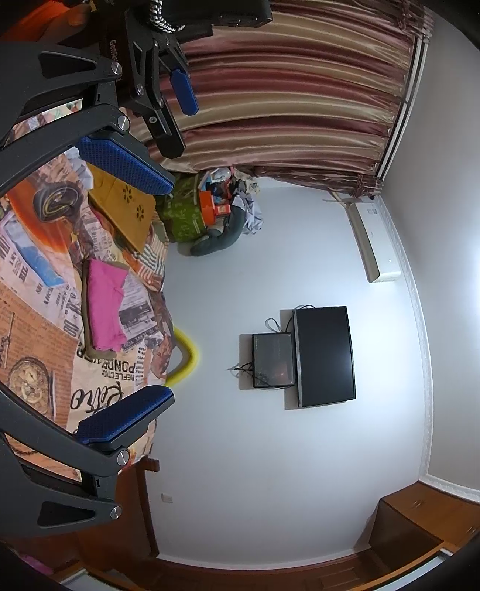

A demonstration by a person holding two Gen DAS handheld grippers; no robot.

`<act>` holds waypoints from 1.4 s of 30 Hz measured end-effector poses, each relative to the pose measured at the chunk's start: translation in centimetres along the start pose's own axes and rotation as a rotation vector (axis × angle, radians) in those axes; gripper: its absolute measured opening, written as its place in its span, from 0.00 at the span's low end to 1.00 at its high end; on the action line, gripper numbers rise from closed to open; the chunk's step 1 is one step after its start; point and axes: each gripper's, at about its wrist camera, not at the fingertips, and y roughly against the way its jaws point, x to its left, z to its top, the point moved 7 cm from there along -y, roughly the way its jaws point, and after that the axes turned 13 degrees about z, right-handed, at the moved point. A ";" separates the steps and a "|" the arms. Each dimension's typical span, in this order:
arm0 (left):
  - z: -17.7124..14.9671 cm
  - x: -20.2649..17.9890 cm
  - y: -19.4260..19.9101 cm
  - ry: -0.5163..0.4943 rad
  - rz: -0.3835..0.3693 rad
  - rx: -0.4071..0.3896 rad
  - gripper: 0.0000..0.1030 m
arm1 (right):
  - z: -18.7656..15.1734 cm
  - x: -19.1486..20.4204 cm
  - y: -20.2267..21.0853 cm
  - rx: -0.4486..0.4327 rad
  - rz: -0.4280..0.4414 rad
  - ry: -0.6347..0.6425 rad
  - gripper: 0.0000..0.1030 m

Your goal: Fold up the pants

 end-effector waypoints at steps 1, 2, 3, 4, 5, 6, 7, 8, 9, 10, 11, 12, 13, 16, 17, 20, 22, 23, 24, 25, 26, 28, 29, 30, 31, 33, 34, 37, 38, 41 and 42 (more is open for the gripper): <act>0.0 0.0 0.0 0.000 0.001 0.001 1.00 | -0.1 0.0 0.0 0.001 0.000 -0.001 1.00; 0.0 0.0 -0.1 0.000 0.001 0.003 1.00 | -0.1 0.0 0.0 0.002 -0.001 -0.002 1.00; -0.1 -0.1 -0.2 0.001 -0.001 0.006 1.00 | -0.1 -0.1 0.0 0.003 -0.002 -0.002 1.00; -0.1 -0.2 -0.2 0.004 -0.005 0.010 1.00 | 0.0 -0.1 0.0 0.003 -0.003 -0.002 1.00; -0.2 -0.2 -0.3 0.006 -0.008 0.013 1.00 | 0.0 -0.1 0.0 0.003 -0.003 -0.002 1.00; -0.2 -0.2 -0.4 0.009 -0.008 0.015 1.00 | 0.0 -0.1 0.0 0.003 -0.003 -0.002 1.00; -0.3 -0.2 -0.4 0.010 -0.007 0.014 1.00 | 0.0 -0.1 0.0 0.002 -0.003 -0.003 1.00; -0.3 -0.2 -0.4 0.011 -0.005 0.013 1.00 | 0.0 -0.1 0.0 0.002 -0.005 -0.003 1.00; -0.3 -0.2 -0.5 0.011 -0.004 0.013 1.00 | 0.0 -0.1 0.1 0.001 -0.006 -0.004 1.00; -0.3 -0.2 -0.5 0.012 -0.006 0.015 1.00 | 0.0 -0.2 0.1 0.000 -0.008 -0.005 1.00; -0.4 -0.2 -0.6 0.012 -0.009 0.016 1.00 | 0.0 -0.2 0.1 0.000 -0.008 -0.007 1.00; -0.4 -0.2 -0.7 0.012 -0.010 0.017 1.00 | 0.0 -0.2 0.1 0.000 -0.008 -0.010 1.00; -0.4 -0.2 -0.7 0.011 -0.010 0.017 1.00 | 0.0 -0.3 0.2 0.000 -0.009 -0.011 1.00; -0.4 -0.3 -0.8 0.009 -0.008 0.017 1.00 | -0.1 -0.4 0.2 0.000 -0.012 -0.010 1.00; -0.4 -0.3 -0.8 0.009 -0.009 0.017 1.00 | -0.1 -0.4 0.2 0.001 -0.012 -0.010 1.00; -0.4 -0.3 -0.8 0.007 -0.006 0.017 1.00 | 0.0 -0.5 0.3 0.002 -0.014 -0.012 1.00; -0.4 -0.2 -0.8 0.006 -0.006 0.017 1.00 | -0.1 -0.5 0.3 0.002 -0.013 -0.015 1.00; -0.4 -0.2 -0.8 0.006 -0.007 0.017 1.00 | 0.0 -0.6 0.3 0.001 -0.012 -0.016 1.00; -0.4 -0.2 -0.8 0.006 -0.008 0.016 1.00 | 0.0 -0.6 0.3 0.000 -0.011 -0.018 1.00; -0.4 -0.2 -0.8 0.007 -0.008 0.016 1.00 | 0.0 -0.6 0.3 0.000 -0.010 -0.020 1.00; -0.4 -0.2 -0.8 0.007 -0.007 0.017 1.00 | 0.0 -0.6 0.3 0.001 -0.010 -0.021 1.00; -0.4 -0.3 -0.9 0.008 -0.011 0.015 1.00 | -0.1 -0.7 0.2 0.005 -0.010 -0.018 1.00; -0.4 -0.3 -0.9 0.010 -0.012 0.014 1.00 | 0.0 -0.7 0.2 0.007 -0.012 -0.016 1.00; -0.4 -0.2 -1.0 0.011 -0.013 0.016 1.00 | 0.0 -0.7 0.2 0.009 -0.012 -0.015 1.00; -0.4 -0.2 -1.1 0.012 -0.016 0.018 1.00 | 0.0 -0.7 0.1 0.009 -0.012 -0.016 1.00; -0.4 -0.2 -1.2 0.018 -0.025 0.024 1.00 | 0.0 -0.6 0.1 0.008 -0.011 -0.016 1.00; -0.5 -0.1 -1.1 0.020 -0.028 0.025 1.00 | 0.1 -0.6 0.1 0.007 -0.011 -0.016 1.00; -0.4 0.2 -1.0 0.032 -0.032 0.020 1.00 | 0.0 -0.7 0.1 0.006 -0.011 -0.015 1.00; -0.3 0.3 -1.0 0.035 -0.032 0.017 1.00 | 0.1 -0.7 0.1 0.006 -0.011 -0.015 1.00; -0.3 0.4 -1.0 0.035 -0.036 0.021 1.00 | 0.1 -0.7 0.1 0.006 -0.011 -0.018 1.00; -0.3 0.4 -1.1 0.035 -0.039 0.024 1.00 | 0.0 -0.7 0.1 0.007 -0.010 -0.019 1.00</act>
